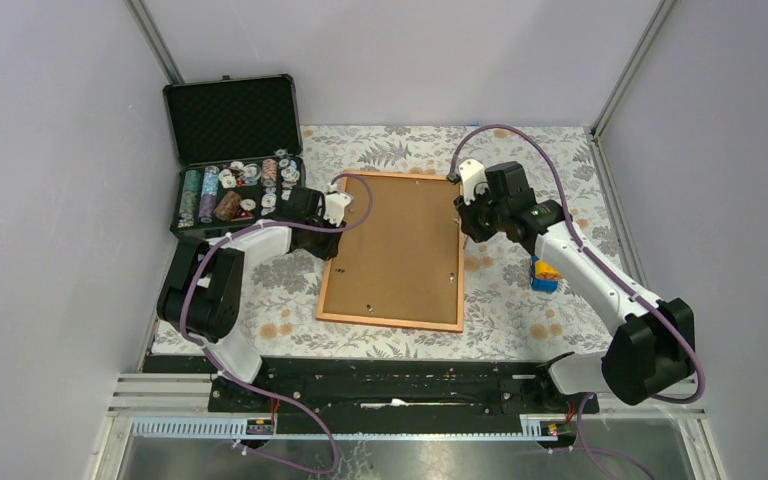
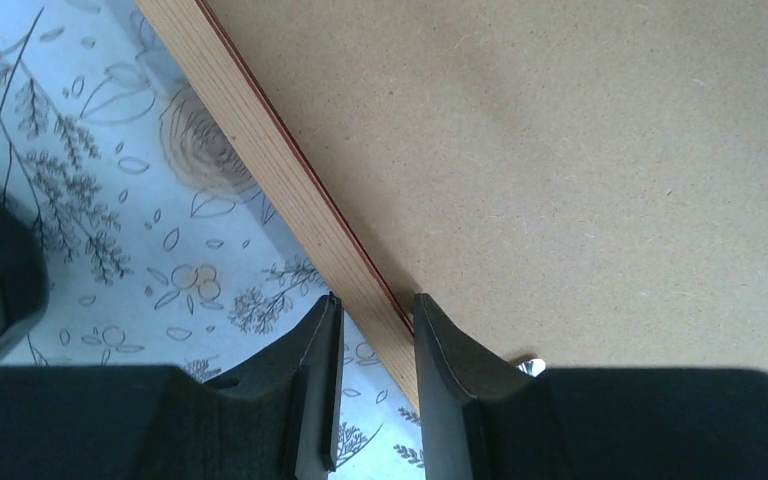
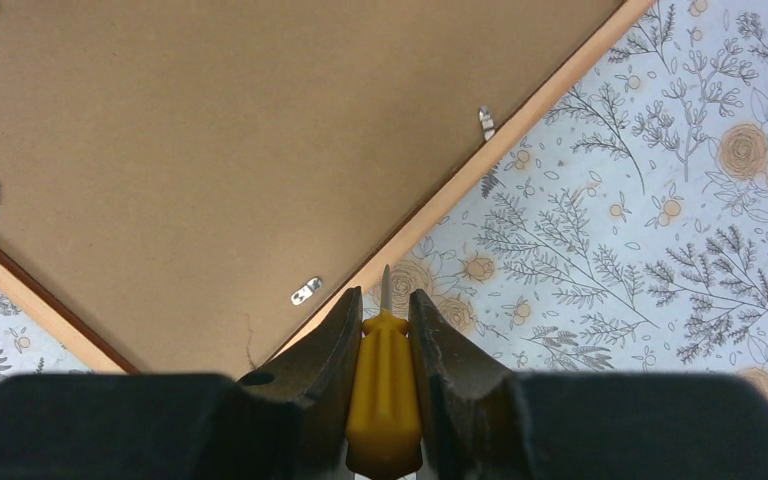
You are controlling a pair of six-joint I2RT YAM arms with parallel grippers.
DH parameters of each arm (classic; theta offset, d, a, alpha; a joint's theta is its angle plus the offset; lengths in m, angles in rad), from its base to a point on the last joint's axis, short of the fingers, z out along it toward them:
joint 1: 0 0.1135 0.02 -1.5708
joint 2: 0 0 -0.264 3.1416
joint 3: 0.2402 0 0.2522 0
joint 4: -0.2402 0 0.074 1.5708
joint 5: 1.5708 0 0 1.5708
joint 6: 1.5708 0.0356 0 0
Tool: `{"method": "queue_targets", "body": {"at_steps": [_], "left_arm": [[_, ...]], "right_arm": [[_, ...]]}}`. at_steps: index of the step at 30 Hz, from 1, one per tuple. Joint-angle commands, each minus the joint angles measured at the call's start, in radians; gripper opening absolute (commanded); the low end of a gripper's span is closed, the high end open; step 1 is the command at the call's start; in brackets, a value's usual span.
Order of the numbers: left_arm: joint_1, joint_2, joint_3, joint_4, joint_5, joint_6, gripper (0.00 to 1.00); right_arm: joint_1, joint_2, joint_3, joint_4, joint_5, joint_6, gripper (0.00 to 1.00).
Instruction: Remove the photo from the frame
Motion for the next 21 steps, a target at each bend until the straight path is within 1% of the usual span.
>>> {"method": "queue_targets", "body": {"at_steps": [1,4,8,13,17,21], "left_arm": [[-0.070,0.049,0.013,-0.020,0.003,0.165,0.17],[-0.103,0.056,0.016,-0.030,-0.009,0.196,0.17],[-0.134,0.053,-0.004,-0.031,-0.016,0.197,0.16],[-0.142,0.023,-0.039,-0.004,-0.046,0.226,0.16],[-0.140,0.053,0.028,-0.020,-0.083,0.298,0.16],[-0.119,0.150,0.176,-0.129,-0.089,0.404,0.15]], "right_arm": [[-0.015,-0.045,0.022,-0.011,-0.024,-0.027,0.00],[-0.019,-0.046,0.018,-0.003,-0.017,-0.030,0.00],[-0.021,-0.043,0.010,0.011,-0.012,-0.029,0.00],[-0.023,-0.036,-0.005,0.021,0.000,-0.032,0.00],[-0.033,-0.032,0.011,0.014,-0.014,-0.021,0.00],[-0.049,-0.032,0.026,-0.011,-0.017,-0.022,0.00]]}}
